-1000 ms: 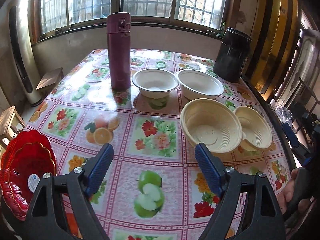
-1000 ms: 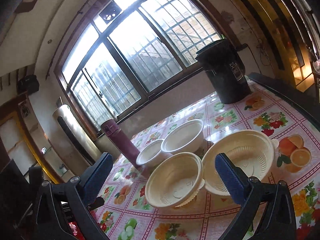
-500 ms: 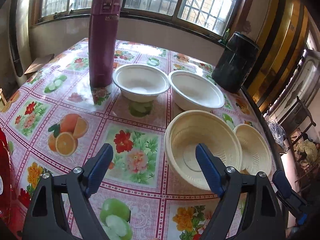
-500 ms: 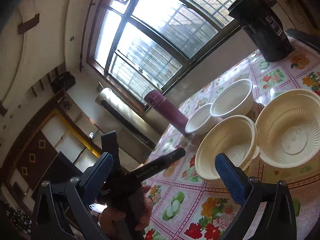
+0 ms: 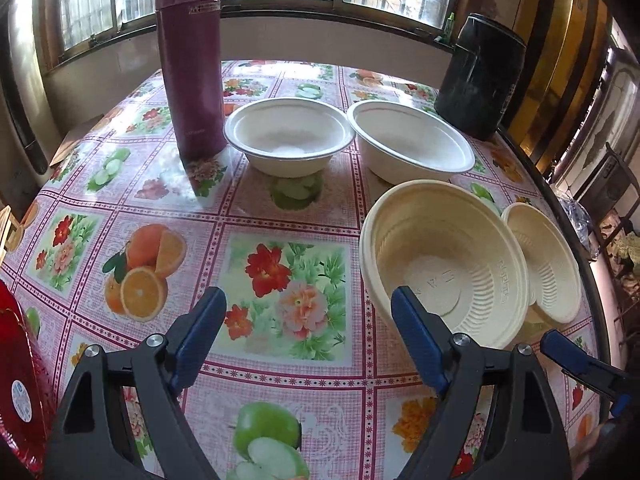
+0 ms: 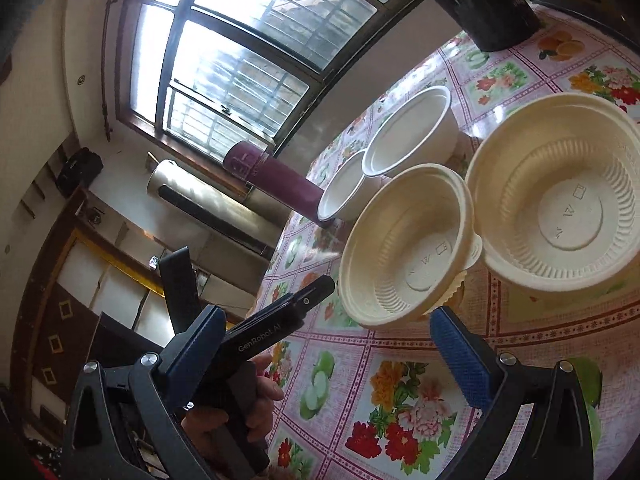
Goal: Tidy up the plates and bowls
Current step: 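Move both grippers toward the beige ridged bowls beside the white bowls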
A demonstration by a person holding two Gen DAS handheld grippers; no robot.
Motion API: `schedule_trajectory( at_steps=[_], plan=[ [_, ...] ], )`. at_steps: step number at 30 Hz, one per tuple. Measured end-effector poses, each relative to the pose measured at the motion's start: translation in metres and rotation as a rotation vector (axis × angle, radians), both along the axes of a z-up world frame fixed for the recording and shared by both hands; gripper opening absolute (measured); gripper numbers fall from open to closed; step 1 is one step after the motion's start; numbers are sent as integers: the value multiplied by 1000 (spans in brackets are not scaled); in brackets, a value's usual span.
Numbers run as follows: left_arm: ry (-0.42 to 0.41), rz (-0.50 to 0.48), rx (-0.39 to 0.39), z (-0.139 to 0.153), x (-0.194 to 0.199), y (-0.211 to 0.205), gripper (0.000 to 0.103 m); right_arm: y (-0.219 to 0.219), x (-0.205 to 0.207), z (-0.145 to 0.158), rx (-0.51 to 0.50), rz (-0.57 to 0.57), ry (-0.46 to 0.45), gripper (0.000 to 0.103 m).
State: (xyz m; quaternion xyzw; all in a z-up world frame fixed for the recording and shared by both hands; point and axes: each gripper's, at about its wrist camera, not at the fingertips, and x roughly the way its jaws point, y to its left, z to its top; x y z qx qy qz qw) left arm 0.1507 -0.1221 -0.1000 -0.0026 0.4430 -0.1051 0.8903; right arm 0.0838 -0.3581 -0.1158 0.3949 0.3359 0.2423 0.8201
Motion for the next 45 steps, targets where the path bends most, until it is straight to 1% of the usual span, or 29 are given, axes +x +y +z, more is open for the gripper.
schedule_trajectory(
  at_steps=[3, 5, 12, 16, 25, 30, 37, 45],
  plan=[
    [-13, -6, 30, 0, -2, -4, 85, -3, 3, -7, -10, -31, 47, 103],
    [-26, -2, 41, 1, -4, -5, 85, -2, 4, -10, -8, -36, 56, 103],
    [-33, 0, 30, 2, -4, -4, 85, -6, 3, -12, -39, -93, 52, 103],
    [-48, -10, 34, 4, -8, -6, 85, -5, 4, -13, -45, -102, 57, 103],
    [-97, 3, 58, 10, -12, -7, 85, -5, 4, -13, -63, -139, 40, 103],
    [-104, -14, 63, 10, -15, -11, 85, -6, 4, -13, -72, -165, 33, 103],
    [-118, -39, 59, 11, -18, -16, 85, -4, 6, -14, -78, -168, 39, 103],
    [-125, -73, 30, 13, -22, -21, 85, -5, 6, -16, -72, -175, 48, 103]
  ],
)
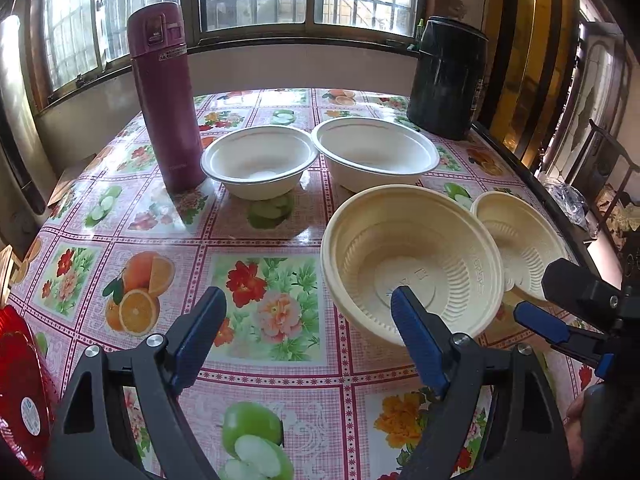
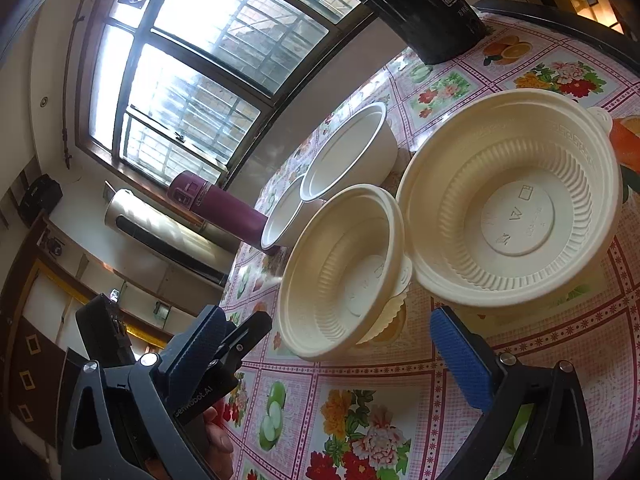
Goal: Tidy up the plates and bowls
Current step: 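Move both grippers toward the beige ridged bowls beside the white bowls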
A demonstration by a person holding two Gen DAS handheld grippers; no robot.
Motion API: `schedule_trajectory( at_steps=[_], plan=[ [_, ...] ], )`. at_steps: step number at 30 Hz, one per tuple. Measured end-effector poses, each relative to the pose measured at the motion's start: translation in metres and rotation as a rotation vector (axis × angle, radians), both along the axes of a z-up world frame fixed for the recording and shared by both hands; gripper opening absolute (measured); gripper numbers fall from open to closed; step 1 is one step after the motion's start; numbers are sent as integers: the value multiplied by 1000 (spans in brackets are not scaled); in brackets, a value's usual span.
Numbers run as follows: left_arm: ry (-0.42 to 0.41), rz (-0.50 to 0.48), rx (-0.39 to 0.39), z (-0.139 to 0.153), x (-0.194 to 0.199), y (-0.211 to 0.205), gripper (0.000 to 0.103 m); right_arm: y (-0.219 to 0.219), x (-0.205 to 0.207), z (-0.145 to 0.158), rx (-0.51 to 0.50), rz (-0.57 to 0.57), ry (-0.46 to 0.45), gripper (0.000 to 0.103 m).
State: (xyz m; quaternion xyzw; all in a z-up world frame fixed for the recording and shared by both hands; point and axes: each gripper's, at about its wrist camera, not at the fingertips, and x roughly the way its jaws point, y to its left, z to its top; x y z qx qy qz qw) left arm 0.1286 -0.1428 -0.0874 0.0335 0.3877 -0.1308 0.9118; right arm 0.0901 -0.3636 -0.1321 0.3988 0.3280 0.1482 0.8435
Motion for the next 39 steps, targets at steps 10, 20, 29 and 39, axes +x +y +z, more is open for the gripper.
schedule_trajectory(
  at_steps=[10, 20, 29, 39],
  plan=[
    [29, -27, -15, -6, 3, -4, 85, 0, 1, -1, -2, -15, -3, 103],
    [103, -22, -29, -17, 12, -1, 85, -1, 0, -1, -36, -67, -9, 103],
    [161, -52, -125, -21, 22, 7, 85, 6, 7, -2, 16, -47, -15, 99],
    [216, -35, -205, -30, 37, 17, 85, 10, 15, -11, 34, -79, 33, 75]
  ],
)
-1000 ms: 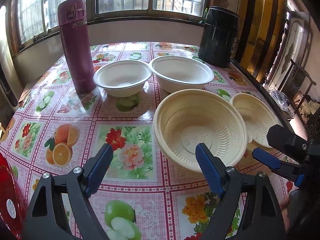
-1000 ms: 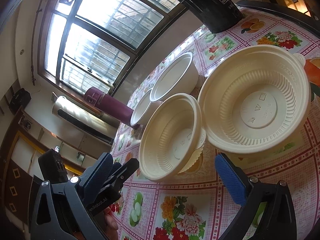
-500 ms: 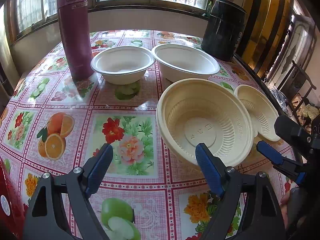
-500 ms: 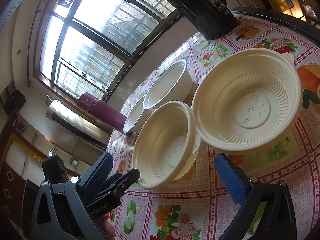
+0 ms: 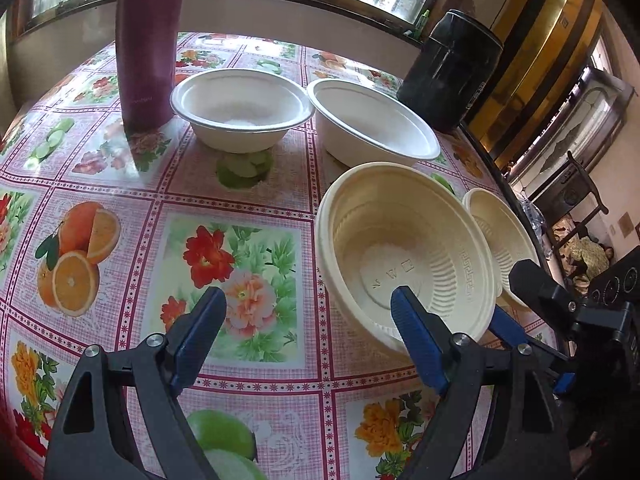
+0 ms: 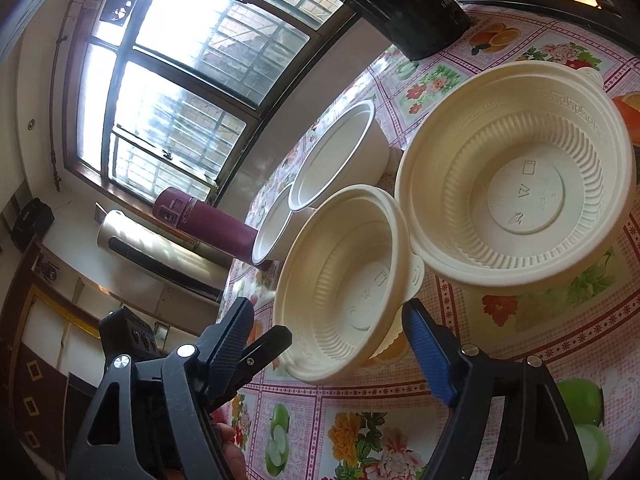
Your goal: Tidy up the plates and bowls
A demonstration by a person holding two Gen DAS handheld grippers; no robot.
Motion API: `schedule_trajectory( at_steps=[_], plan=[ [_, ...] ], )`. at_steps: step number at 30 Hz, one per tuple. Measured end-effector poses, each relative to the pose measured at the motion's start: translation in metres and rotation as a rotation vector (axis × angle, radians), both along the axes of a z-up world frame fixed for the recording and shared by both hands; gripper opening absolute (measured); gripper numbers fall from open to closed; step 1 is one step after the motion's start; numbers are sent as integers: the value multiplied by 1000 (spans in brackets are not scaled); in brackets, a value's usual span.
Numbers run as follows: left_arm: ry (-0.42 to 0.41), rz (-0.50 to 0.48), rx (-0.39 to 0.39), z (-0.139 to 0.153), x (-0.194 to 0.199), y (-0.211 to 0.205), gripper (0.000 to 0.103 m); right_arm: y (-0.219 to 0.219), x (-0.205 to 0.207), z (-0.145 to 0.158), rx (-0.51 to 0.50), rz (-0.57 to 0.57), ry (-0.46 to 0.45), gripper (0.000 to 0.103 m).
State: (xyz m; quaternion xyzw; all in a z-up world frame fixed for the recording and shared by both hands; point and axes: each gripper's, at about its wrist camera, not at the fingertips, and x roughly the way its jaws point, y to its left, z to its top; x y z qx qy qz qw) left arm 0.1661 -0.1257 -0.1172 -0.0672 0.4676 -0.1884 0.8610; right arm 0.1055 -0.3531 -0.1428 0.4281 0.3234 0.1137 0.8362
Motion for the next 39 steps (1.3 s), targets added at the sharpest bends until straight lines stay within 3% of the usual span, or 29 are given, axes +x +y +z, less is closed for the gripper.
schedule_trajectory(
  at_steps=[2, 4, 13, 19, 31, 39],
  plan=[
    [17, 2, -3, -4, 3, 1, 80, -1, 0, -1, -5, -16, 9, 72],
    [33, -5, -16, -6, 4, 0, 69, -1, -1, -2, -19, -31, 11, 68],
    [52, -51, -13, -11, 3, -6, 34, 2, 0, -3, -105, -66, 41, 41],
    [57, -84, -26, -10, 1, -11, 20, 4, 3, -5, -135, -73, 62, 27],
    [39, -88, -13, -5, -1, -11, 19, 7, 3, -5, -147, -56, 63, 24],
    [-20, -60, 67, 0, -18, -9, 19, 10, 1, -1, -153, -43, 45, 20]
  ],
)
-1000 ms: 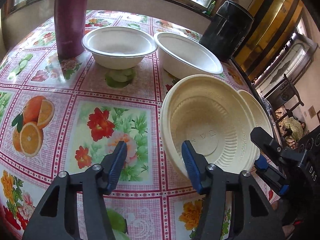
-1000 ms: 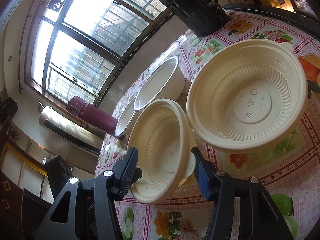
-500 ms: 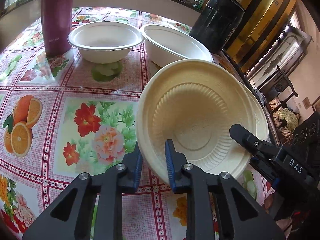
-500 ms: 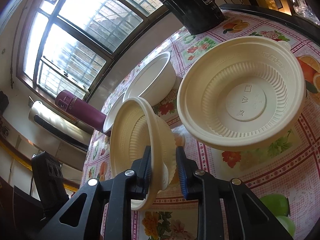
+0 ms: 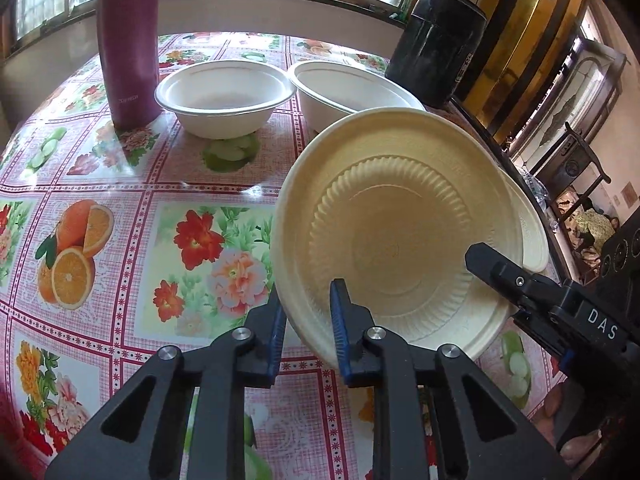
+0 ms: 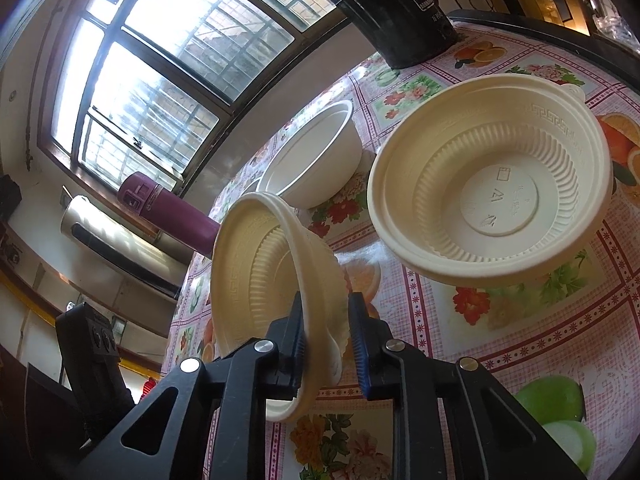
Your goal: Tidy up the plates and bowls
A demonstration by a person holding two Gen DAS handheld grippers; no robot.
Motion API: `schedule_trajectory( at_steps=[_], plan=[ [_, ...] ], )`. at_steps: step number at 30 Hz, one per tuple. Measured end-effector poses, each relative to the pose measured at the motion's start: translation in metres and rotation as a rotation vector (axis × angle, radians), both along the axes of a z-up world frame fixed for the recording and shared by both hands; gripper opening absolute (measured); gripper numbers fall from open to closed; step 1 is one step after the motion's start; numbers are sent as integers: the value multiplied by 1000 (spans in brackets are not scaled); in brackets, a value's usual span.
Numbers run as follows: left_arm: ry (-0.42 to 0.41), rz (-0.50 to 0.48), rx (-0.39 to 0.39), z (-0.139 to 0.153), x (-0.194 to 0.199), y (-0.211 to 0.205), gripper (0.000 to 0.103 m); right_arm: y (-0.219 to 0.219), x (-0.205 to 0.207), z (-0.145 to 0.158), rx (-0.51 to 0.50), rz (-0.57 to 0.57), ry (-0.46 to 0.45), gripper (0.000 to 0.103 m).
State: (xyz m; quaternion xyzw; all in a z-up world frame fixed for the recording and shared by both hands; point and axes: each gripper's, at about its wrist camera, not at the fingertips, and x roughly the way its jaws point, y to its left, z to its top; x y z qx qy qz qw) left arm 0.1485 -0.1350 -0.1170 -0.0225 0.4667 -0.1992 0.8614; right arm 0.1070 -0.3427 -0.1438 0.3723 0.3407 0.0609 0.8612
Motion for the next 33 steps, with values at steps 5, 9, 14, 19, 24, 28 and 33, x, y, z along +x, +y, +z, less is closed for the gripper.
schedule_trajectory(
  at_steps=[5, 9, 14, 19, 24, 28, 33],
  plan=[
    [-28, 40, 25, 2, -11, 17, 19, 15, -1, 4, -9, 34, -22, 19],
    [-50, 74, 39, 4, -22, 33, 19, 31, -2, 7, -23, 67, -35, 19],
    [-78, 110, 59, 6, -37, 54, 19, 52, -4, 10, -30, 107, -54, 19],
    [-86, 144, 63, 6, -47, 73, 19, 72, -9, 10, -30, 139, -66, 19],
    [-86, 176, 59, 6, -58, 93, 19, 92, -14, 13, -51, 170, -88, 16],
    [-108, 200, 65, 10, -69, 107, 19, 111, -21, 18, -71, 198, -117, 16],
    [-130, 225, 64, 16, -78, 122, 19, 128, -26, 21, -81, 226, -149, 16]
  ],
)
